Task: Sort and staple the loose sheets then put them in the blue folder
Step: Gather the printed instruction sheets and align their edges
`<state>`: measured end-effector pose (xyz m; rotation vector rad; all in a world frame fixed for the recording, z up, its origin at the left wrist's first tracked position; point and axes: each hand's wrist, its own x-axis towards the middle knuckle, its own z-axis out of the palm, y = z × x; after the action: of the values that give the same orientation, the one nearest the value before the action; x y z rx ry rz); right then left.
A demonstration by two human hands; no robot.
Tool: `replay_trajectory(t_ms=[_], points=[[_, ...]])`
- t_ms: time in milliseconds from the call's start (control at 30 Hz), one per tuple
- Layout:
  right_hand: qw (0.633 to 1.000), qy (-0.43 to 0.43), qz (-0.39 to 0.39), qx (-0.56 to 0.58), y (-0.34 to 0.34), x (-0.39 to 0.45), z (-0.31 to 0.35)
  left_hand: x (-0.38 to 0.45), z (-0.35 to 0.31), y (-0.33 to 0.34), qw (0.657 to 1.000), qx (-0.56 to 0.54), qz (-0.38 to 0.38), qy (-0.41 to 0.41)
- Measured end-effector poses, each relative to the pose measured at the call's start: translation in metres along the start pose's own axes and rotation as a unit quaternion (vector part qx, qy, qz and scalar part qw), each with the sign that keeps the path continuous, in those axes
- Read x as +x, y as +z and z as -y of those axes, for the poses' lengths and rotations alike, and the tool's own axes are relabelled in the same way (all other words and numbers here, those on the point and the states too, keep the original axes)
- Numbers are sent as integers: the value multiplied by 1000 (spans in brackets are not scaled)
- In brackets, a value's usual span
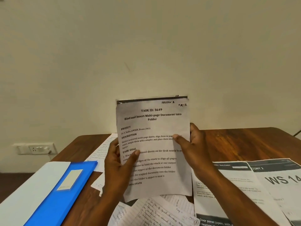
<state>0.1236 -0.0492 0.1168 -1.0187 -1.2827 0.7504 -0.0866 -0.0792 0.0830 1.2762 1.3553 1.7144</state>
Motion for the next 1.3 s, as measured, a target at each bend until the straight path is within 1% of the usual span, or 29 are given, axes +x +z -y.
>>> replay_trajectory(t_ms=[100,200,433,600,700,767,800,833,867,900,933,967,1000,1033,1067,1100,1167,1200,1233,1300], points=[[999,-22,1,24,1,-3,1,3,3,-4,999,-28,0,-28],[999,-17,24,34,4,-6,-1,5,6,-8,998,-43,10,-49],[998,-22,33,41,10,-12,-10,7,18,-6,996,-25,37,-76],[998,-29,41,23,12,-13,-10,7,20,-4,995,-7,59,-86],[998,11,66,9,8,-9,2,7,16,-11,996,6,40,-73],[993,63,81,-50,-10,2,7,8,14,-17,998,1,14,-69],[989,73,93,-90,-22,9,9,10,14,-22,998,0,-5,-70],[978,65,111,-162,-36,15,8,11,17,-25,997,-5,-16,-75],[956,52,137,-253,-50,18,4,13,19,-28,996,-12,-19,-81],[920,46,163,-354,-64,22,-4,13,20,-30,996,-21,-15,-86],[875,54,178,-446,-78,26,-13,13,22,-30,995,-28,-10,-95],[825,80,187,-527,-88,28,-19,13,23,-30,995,-32,-6,-98],[775,119,193,-590,-98,29,-24,12,23,-30,994,-34,-4,-100],[734,166,195,-629,-107,30,-27,12,25,-30,994,-36,-1,-105],[705,213,189,-650,-117,33,-31,11,25,-29,992,-43,8,-117],[690,251,174,-657,-130,37,-36,11,26,-29,990,-52,24,-131],[680,307,152,-649,-158,47,-51,11,26,-28,985,-59,54,-150],[685,327,153,-634,-169,50,-55,12,27,-28,984,-54,61,-156],[698,348,158,-606,-175,49,-53,13,28,-26,983,-49,67,-164],[718,390,171,-551,-172,40,-36,13,28,-24,981,-36,74,-176]])
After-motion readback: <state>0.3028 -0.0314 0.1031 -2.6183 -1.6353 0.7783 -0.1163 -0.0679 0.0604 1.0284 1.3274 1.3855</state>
